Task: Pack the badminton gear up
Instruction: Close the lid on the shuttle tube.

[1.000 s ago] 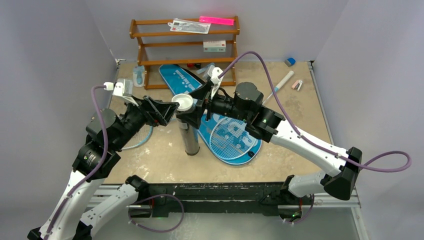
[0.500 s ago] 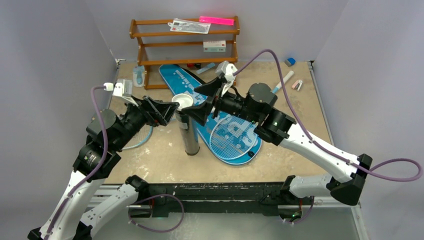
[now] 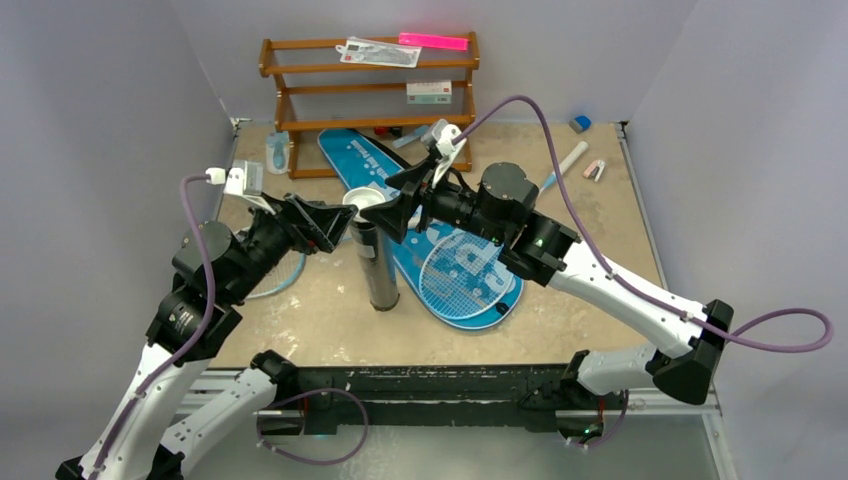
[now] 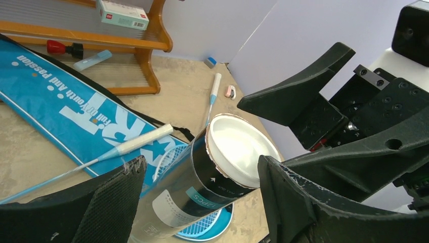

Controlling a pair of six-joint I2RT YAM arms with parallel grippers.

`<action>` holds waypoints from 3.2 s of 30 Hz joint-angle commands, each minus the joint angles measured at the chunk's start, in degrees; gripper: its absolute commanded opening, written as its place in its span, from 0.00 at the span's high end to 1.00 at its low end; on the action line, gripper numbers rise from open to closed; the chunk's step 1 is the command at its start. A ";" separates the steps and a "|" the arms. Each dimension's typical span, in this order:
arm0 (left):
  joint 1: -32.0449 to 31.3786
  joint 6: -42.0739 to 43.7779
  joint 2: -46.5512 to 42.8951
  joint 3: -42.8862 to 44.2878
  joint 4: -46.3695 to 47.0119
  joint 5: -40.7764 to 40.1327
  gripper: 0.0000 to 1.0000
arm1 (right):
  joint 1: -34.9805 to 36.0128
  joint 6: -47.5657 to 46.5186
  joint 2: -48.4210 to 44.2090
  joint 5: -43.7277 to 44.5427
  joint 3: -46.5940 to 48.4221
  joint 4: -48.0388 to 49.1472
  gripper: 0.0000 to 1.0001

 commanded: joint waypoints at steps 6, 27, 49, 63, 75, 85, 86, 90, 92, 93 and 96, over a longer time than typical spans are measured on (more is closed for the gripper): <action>-0.10 1.27 0.40 -4.98 -11.43 1.23 0.24 | 0.16 -1.57 0.49 -0.27 2.54 -5.00 0.19; -0.08 1.52 1.46 -5.78 -13.08 0.90 0.25 | 0.17 -2.89 2.68 1.08 9.26 -10.61 0.19; -0.06 1.56 1.50 -5.65 -13.16 1.16 0.25 | 0.17 -2.46 3.10 4.78 9.16 -12.38 0.24; -0.11 0.82 0.76 -7.51 -13.55 0.63 0.28 | 0.15 -2.73 3.94 3.19 11.03 -14.30 0.24; -0.04 -0.51 -0.41 -9.93 -13.85 0.90 0.43 | 0.16 -5.31 6.44 2.99 19.08 -17.51 0.22; -0.11 0.38 1.08 -5.15 -12.84 0.13 0.34 | 0.16 -6.34 7.08 4.41 21.98 -18.13 0.22; -0.07 0.76 1.71 -3.80 -12.88 0.05 0.32 | 0.17 -6.47 7.07 4.81 21.90 -18.13 0.21; -0.02 2.03 4.14 1.72 -12.61 0.16 0.25 | 0.17 -6.42 6.58 6.11 20.96 -17.90 0.21; -0.06 2.57 4.64 3.84 -11.59 0.63 0.22 | 0.16 -6.70 5.99 6.02 20.34 -17.91 0.18; -0.09 2.80 4.86 4.72 -10.75 0.90 0.20 | 0.15 -6.97 5.46 5.65 19.62 -17.67 0.15; -0.06 3.60 5.54 7.37 -9.75 1.25 0.18 | 0.16 -7.89 3.32 4.68 16.79 -16.12 0.05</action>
